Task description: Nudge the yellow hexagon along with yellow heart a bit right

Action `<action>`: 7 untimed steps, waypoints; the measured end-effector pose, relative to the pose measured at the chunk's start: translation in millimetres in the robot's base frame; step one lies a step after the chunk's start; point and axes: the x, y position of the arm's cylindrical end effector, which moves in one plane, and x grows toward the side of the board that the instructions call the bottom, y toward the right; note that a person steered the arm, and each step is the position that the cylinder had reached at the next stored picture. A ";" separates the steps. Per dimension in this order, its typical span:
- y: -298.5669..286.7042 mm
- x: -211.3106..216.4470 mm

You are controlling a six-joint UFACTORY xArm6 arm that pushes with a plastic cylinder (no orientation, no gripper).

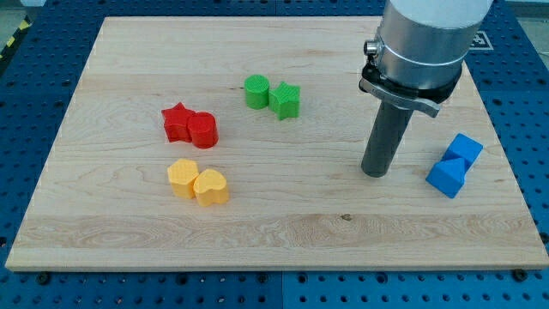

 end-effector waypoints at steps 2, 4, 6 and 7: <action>-123.4 0.0; -232.1 -30.2; -266.4 -25.3; -267.2 -10.6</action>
